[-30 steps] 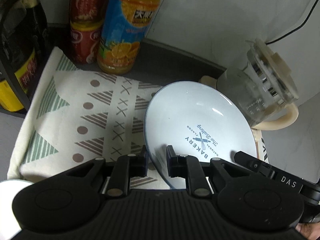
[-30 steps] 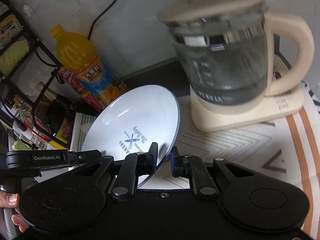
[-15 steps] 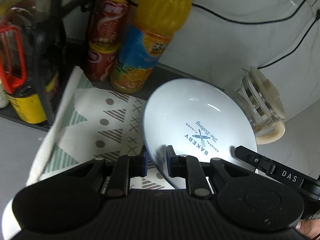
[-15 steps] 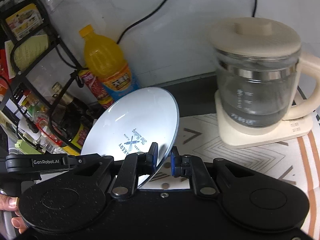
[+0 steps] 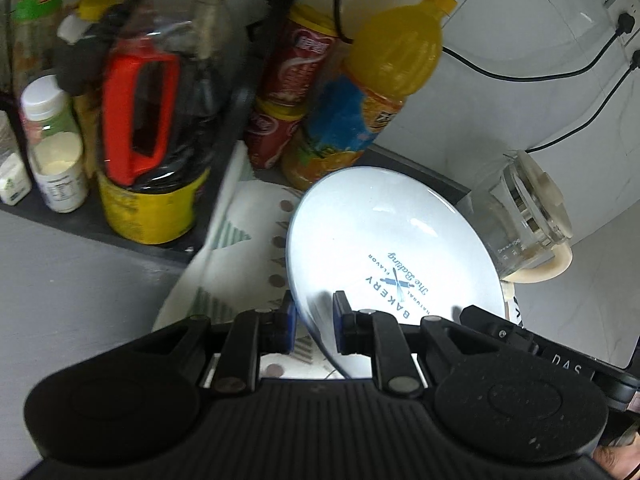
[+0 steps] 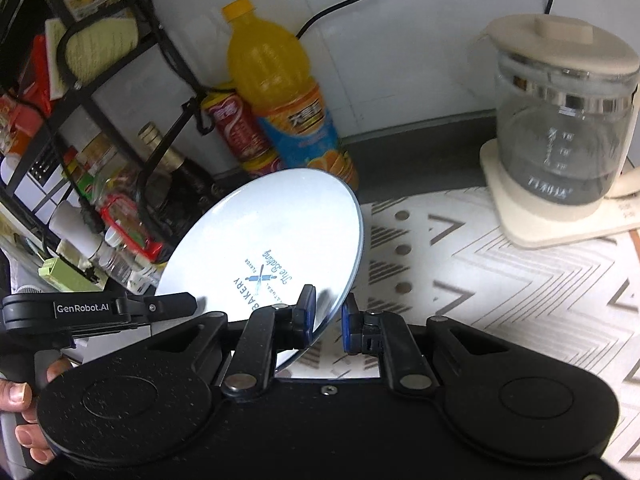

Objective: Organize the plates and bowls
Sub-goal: 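Lift the 'BAKERY' plate and carry it over the plate stack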

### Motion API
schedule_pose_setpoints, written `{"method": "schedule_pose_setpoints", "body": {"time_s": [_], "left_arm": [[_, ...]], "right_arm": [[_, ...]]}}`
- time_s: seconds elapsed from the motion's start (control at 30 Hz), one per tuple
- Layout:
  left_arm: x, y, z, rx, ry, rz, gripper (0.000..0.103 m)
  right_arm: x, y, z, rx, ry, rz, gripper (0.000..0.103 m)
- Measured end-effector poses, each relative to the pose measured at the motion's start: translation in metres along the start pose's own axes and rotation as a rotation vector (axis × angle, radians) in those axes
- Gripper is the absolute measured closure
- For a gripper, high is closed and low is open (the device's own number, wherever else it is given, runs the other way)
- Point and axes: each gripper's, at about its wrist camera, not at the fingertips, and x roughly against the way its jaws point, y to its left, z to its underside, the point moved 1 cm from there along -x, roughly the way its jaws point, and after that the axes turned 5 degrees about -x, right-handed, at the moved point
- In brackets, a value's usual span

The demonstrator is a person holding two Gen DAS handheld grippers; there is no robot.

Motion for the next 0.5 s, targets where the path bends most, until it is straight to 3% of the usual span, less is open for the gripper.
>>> {"method": "schedule_pose_setpoints", "body": {"time_s": [0.5], "left_arm": [[0.03,0.039,0.029,-0.032,0.035,0.027,0.087]], "right_arm": [[0.01,0.029,0.053,-0.051,0.003,0.044,0.09]]}}
